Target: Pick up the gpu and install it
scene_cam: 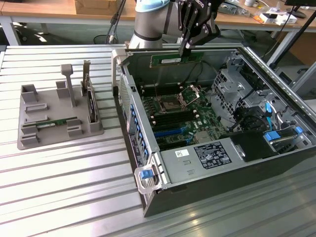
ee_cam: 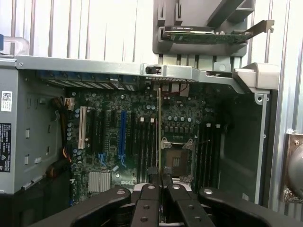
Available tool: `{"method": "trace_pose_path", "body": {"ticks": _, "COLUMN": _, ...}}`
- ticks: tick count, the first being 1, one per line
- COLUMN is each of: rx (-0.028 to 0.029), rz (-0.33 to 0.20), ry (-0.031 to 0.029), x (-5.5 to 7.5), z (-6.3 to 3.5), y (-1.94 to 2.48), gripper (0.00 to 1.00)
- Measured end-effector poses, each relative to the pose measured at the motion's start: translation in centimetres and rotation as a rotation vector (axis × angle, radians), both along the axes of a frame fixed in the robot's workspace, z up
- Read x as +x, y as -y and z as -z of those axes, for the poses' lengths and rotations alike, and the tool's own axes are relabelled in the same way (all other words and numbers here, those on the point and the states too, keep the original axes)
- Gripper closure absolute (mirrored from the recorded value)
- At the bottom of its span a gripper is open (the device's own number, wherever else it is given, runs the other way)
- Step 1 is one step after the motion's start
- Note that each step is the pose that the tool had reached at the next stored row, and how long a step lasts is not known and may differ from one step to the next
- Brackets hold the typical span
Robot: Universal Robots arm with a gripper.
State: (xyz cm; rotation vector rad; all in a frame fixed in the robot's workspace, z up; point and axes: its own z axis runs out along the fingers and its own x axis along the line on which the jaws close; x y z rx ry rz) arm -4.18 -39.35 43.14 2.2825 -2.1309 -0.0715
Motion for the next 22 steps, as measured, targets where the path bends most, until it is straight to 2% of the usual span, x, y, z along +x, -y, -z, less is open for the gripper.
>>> {"method": "trace_pose_path", "body": {"ticks": 10, "rx": 0.0, "rz": 0.0, "ry": 0.0, "x": 1.2, "z": 0.0, "y": 0.0, "gripper": 0.88}}
{"method": "trace_pose_path", "body": {"ticks": 11, "rx": 0.0, "rz": 0.0, "ry": 0.0, "x": 2.7, "z": 0.0, "y": 0.0, "gripper": 0.88}}
{"method": "trace_pose_path", "body": {"ticks": 22, "rx": 0.0, "rz": 0.0, "ry": 0.0, "x": 3.9, "z": 0.0, "y": 0.0, "gripper": 0.88}}
